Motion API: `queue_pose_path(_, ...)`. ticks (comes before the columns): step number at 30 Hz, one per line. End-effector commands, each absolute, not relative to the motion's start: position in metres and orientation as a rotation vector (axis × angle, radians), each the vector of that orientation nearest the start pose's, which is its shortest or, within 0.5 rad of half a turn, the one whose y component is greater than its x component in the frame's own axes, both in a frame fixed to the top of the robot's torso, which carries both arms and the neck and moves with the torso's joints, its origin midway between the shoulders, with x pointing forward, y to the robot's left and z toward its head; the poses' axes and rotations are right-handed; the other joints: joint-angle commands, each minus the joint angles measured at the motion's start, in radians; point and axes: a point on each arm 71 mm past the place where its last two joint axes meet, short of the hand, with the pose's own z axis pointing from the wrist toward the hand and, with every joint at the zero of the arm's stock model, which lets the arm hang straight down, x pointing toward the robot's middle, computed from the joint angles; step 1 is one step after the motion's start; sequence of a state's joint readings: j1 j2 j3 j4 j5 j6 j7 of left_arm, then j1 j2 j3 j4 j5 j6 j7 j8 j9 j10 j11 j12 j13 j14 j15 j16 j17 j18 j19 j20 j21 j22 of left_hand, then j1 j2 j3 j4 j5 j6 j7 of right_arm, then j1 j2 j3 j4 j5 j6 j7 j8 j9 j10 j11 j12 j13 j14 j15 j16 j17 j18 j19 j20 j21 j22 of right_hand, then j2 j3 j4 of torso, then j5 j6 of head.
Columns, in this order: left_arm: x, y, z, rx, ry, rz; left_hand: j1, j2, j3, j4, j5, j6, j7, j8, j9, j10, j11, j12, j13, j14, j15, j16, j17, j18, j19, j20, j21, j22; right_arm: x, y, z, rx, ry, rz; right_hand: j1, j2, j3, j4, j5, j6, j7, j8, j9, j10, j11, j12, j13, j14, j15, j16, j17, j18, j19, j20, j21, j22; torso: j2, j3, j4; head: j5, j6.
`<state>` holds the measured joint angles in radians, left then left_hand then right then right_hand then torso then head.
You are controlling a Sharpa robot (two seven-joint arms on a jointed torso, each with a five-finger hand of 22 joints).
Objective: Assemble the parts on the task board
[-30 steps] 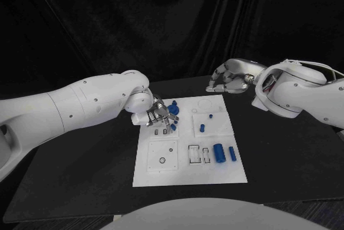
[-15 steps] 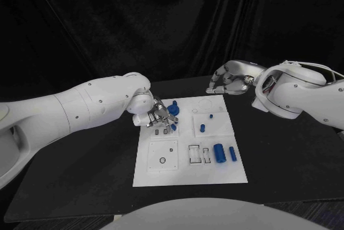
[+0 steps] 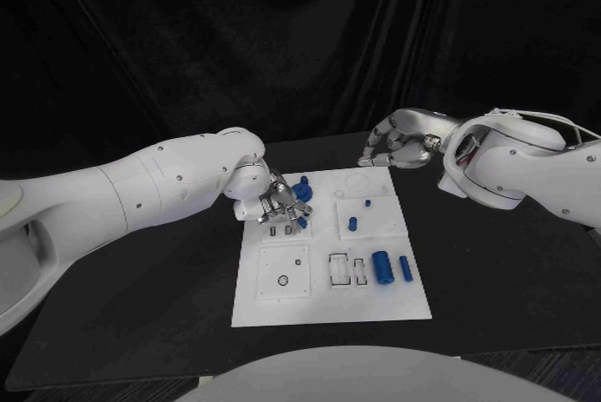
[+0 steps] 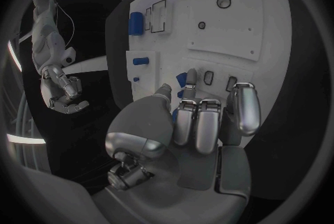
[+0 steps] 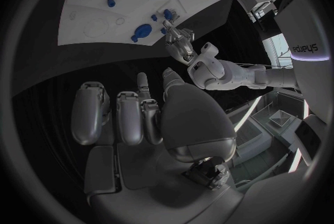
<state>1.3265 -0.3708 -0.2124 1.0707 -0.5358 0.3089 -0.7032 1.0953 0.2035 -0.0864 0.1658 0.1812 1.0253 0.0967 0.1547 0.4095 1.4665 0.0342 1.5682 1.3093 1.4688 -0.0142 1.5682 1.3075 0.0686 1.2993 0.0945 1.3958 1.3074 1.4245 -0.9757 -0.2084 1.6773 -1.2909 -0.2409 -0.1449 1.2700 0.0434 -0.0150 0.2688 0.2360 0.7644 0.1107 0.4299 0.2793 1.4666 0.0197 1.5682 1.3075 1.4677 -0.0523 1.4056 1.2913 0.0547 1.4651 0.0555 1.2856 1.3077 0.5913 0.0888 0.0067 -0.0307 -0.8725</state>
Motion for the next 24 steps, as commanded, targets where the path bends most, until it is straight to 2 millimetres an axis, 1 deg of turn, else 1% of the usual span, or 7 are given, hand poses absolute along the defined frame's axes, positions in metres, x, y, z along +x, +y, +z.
queue_pose_path(1,0.5191,0.1012,-0.25,-0.398,2.743,-0.42,0.001,-0.004,0.005,0.0,-0.002,-0.001,0.0,-0.005,0.002,0.104,-0.006,0.003,0.261,0.102,-0.003,0.003,0.263,0.008,-0.004,0.001,-0.004,0.005,0.4689,-0.2249,-0.1414,-0.112,1.768,0.623,0.01,0.0,-0.001,-0.007,0.001,-0.005,0.0,0.007,0.001,0.104,0.009,0.003,0.263,0.051,0.007,-0.001,-0.001,0.009,0.005,0.006,-0.003,0.171,0.0,-0.0003,0.0012,-0.002,0.0)
queue_pose_path(9,0.5192,0.0999,-0.2524,-0.396,2.748,-0.419,0.003,-0.004,0.01,-0.004,-0.003,-0.001,0.0,-0.007,0.003,0.104,-0.006,0.003,0.261,0.102,-0.003,0.003,0.263,0.009,-0.011,0.001,-0.009,0.0,0.4687,-0.2234,-0.142,-0.116,1.773,0.625,0.01,0.001,-0.001,-0.006,0.0,-0.005,0.0,0.007,0.001,0.104,0.009,0.003,0.263,0.051,0.007,-0.001,-0.002,0.009,0.005,0.006,-0.004,0.171,0.0,-0.0003,0.001,-0.004,0.0)
queue_pose_path(13,0.5189,0.0991,-0.2541,-0.395,2.752,-0.419,0.003,-0.004,0.011,-0.005,-0.003,-0.001,0.0,-0.007,0.004,0.104,-0.006,0.003,0.261,0.102,-0.003,0.003,0.263,0.01,-0.013,0.001,-0.011,-0.001,0.4686,-0.2233,-0.1422,-0.116,1.774,0.625,0.01,0.001,-0.001,-0.006,0.0,-0.005,0.0,0.007,0.001,0.104,0.009,0.003,0.263,0.051,0.007,-0.001,-0.002,0.009,0.005,0.006,-0.004,0.171,-0.001,0.0,-0.0003,-0.003,0.0)
queue_pose_path(17,0.5184,0.0981,-0.2553,-0.393,2.755,-0.42,0.004,-0.004,0.014,-0.007,-0.003,-0.001,0.0,-0.008,0.005,0.104,-0.006,0.003,0.261,0.102,-0.002,0.003,0.263,0.01,-0.014,0.001,-0.012,-0.002,0.4685,-0.2234,-0.1424,-0.117,1.777,0.625,0.01,0.002,-0.002,-0.006,-0.001,-0.005,0.0,0.007,0.001,0.104,0.009,0.003,0.263,0.051,0.008,-0.002,-0.003,0.01,0.005,0.006,-0.004,0.17,-0.001,0.0005,-0.0001,-0.004,0.0)
queue_pose_path(24,0.5187,0.0979,-0.2566,-0.397,2.757,-0.416,0.005,-0.003,0.018,-0.01,-0.001,-0.002,0.0,-0.01,0.006,0.104,-0.006,0.003,0.261,0.102,-0.002,0.003,0.263,0.011,-0.016,0.001,-0.014,-0.003,0.4683,-0.2229,-0.1426,-0.119,1.781,0.625,0.009,0.002,-0.002,-0.006,-0.003,-0.005,0.0,0.007,0.001,0.104,0.009,0.003,0.263,0.051,0.008,-0.002,-0.003,0.01,0.005,0.006,-0.005,0.17,-0.001,-0.0004,0.0011,-0.008,0.0)
